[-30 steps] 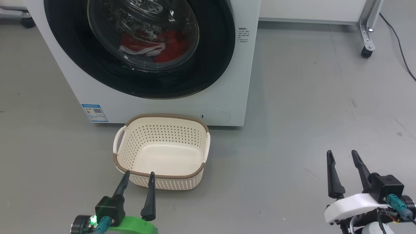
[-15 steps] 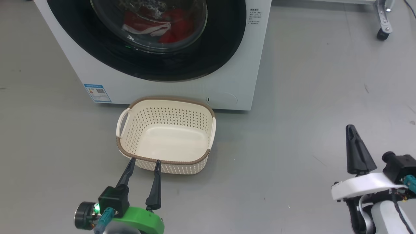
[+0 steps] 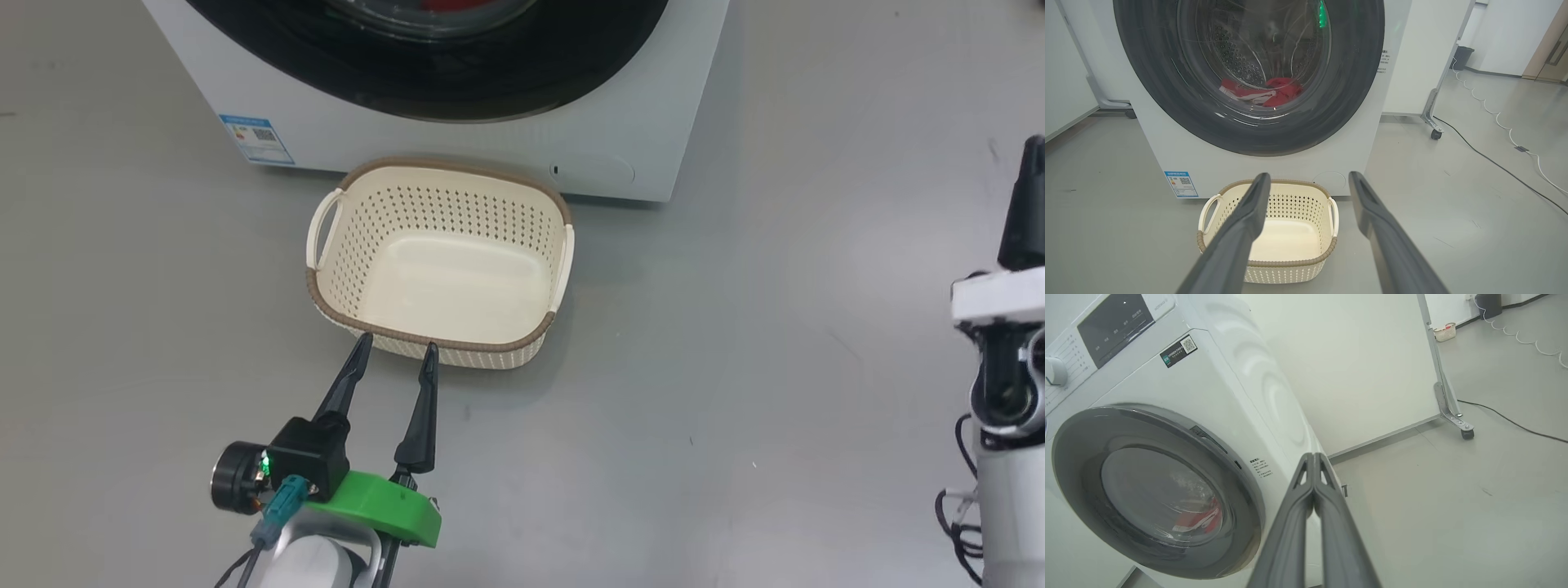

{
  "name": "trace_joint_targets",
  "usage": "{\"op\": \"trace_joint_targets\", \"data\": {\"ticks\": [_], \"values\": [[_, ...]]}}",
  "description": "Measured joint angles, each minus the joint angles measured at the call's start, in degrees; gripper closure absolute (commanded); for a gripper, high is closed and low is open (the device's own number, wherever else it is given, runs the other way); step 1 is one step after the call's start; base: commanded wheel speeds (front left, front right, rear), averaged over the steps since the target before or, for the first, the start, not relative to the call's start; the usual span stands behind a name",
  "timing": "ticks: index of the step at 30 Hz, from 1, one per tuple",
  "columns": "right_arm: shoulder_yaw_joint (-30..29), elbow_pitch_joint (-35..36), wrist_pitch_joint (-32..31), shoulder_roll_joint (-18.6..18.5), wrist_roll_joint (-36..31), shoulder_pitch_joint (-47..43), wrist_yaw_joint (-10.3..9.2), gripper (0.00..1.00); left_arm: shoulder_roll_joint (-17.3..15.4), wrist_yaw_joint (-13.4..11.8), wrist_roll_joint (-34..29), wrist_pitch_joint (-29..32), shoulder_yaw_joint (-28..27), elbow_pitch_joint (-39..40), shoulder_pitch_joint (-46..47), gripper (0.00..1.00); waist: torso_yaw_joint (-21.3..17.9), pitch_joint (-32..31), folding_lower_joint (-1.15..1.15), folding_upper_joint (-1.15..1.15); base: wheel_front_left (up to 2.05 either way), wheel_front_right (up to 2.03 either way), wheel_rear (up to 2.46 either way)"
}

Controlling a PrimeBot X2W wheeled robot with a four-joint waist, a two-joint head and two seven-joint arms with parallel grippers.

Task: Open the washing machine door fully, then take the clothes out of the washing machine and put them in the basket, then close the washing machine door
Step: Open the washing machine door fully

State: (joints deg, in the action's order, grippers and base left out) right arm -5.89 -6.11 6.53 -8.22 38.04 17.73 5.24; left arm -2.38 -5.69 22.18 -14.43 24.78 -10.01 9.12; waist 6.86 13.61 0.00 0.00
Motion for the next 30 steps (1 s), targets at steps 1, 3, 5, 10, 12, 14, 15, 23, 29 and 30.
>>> {"op": "trace_joint_targets", "data": {"ticks": [1, 3, 5, 10, 12, 14, 15, 23, 29, 30], "values": [[-0.6, 0.0, -1.1, 0.0, 1.9, 1.3, 0.01, 1.00, 0.0, 0.0, 0.0, 0.0, 0.2, 0.2, 0.4, 0.00, 0.3, 0.7, 0.00, 0.00, 0.00, 0.00, 0.00], [-1.4, 0.0, -3.1, 0.0, 4.6, 3.9, 0.02, 1.00, 0.0, 0.0, 0.0, 0.0, 0.8, 0.6, 1.2, 0.00, 0.8, 2.0, 0.00, 0.00, 0.00, 0.00, 0.00], [-2.4, -0.1, -5.3, -0.1, 7.3, 6.6, 0.02, 1.00, 0.0, -0.1, 0.5, 0.0, 1.4, 1.1, 2.2, 0.00, 1.4, 3.4, 0.00, 0.00, 0.00, 0.00, 0.00], [-4.0, -0.2, -9.3, -1.9, 11.0, 12.1, 0.00, 1.00, 0.0, -0.1, 1.5, 0.0, 2.8, 1.8, 4.1, 0.00, 2.7, 6.0, 0.00, 0.00, 0.00, 0.00, 0.00], [-4.7, -0.2, -11.3, -3.0, 12.4, 14.8, -0.03, 1.00, 0.0, -0.1, 1.6, 0.0, 3.5, 2.1, 4.9, 0.00, 3.5, 7.3, 0.00, 0.00, 0.00, 0.00, 0.00], [-5.4, -0.3, -13.4, -3.6, 14.4, 17.7, -0.41, 1.00, 0.0, -0.4, 2.2, 0.0, 4.2, 2.5, 5.7, 0.00, 4.4, 8.5, 0.00, 0.00, 0.00, 0.00, 0.00], [-5.7, -0.5, -14.4, -3.8, 15.6, 19.2, -0.69, 1.00, 0.1, -0.5, 2.5, 0.0, 4.5, 2.7, 6.0, 0.00, 4.8, 9.0, 0.00, 0.00, 0.00, 0.00, 0.00], [-7.1, -2.7, -21.4, -6.8, 19.7, 29.0, -4.23, 1.00, 0.1, -0.6, 4.7, 0.0, 6.7, 3.4, 8.0, 0.00, 8.5, 13.1, 0.00, 0.00, 0.00, 0.00, 0.00], [-6.5, -4.4, -25.6, -8.0, 21.0, 35.5, -6.51, 1.00, 0.2, -0.6, 5.9, 0.0, 7.6, 4.2, 8.9, 0.00, 11.2, 15.8, 0.00, 0.00, 0.00, 0.00, 0.00], [-6.5, -4.7, -26.1, -8.2, 21.2, 36.5, -6.90, 1.00, 0.2, -0.6, 6.2, 0.0, 7.9, 4.3, 9.2, 0.00, 11.6, 16.2, 0.00, 0.00, 0.00, 0.00, 0.00]]}}
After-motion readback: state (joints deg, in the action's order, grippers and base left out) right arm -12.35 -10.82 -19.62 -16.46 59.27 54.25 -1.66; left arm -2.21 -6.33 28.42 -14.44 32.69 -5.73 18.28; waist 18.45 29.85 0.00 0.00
